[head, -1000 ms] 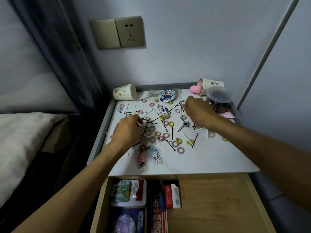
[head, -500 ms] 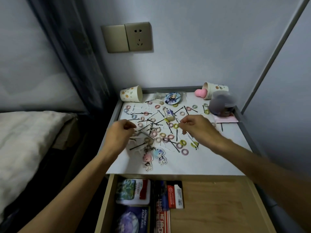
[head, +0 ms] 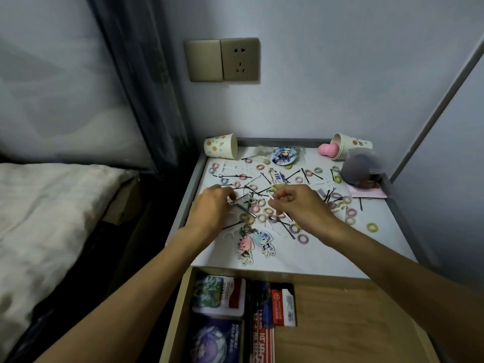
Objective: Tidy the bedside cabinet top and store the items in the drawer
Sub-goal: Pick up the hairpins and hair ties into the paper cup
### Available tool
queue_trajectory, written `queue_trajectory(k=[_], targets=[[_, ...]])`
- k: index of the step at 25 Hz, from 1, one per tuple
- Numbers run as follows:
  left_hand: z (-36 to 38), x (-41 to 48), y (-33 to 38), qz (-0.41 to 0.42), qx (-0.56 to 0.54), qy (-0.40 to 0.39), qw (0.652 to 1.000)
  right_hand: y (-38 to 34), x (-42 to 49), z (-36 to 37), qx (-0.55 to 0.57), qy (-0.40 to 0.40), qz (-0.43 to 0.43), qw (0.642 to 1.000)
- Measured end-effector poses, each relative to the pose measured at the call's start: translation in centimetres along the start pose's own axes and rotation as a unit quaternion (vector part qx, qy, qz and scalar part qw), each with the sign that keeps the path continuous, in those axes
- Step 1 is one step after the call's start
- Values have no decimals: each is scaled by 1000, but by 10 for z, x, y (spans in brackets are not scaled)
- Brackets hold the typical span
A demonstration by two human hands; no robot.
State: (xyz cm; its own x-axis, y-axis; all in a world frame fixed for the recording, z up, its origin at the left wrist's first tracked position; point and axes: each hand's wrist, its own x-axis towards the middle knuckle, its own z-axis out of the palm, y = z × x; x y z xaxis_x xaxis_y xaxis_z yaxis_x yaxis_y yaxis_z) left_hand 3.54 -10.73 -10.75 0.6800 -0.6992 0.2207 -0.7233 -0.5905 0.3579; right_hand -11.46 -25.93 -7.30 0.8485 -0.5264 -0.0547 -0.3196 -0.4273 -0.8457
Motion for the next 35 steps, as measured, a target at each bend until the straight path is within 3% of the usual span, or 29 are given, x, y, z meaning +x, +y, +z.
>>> queue_trajectory(k=[5, 10, 16, 19, 23, 27, 31, 35], targets=[[10, 27, 6, 34, 85, -69, 993, 8, -2, 0, 8, 11, 4, 1000], [13, 32, 7, 58, 122, -84, 987, 16, -6, 0, 28, 15, 16, 999], [-17, 24, 27, 22, -4, -18, 1000, 14, -17, -10, 39, 44, 2, 998], [-49, -3, 52, -18, -133, -30, 990, 1, -36, -13, 63, 50, -21, 997], [-70, -56, 76, -97, -324, -71, 938, -8, -75, -13, 108, 83, -35, 990], [-67, -81, 86, -140, -434, -95, 885, -7, -104, 0, 157, 43, -18, 986], [-65, -89, 92, -162, -554, -147, 803, 0, -110, 11, 177, 29, -4, 984], [-63, -87, 94, -178, -622, -177, 742, -5, -109, 16, 275, 7, 12, 961]])
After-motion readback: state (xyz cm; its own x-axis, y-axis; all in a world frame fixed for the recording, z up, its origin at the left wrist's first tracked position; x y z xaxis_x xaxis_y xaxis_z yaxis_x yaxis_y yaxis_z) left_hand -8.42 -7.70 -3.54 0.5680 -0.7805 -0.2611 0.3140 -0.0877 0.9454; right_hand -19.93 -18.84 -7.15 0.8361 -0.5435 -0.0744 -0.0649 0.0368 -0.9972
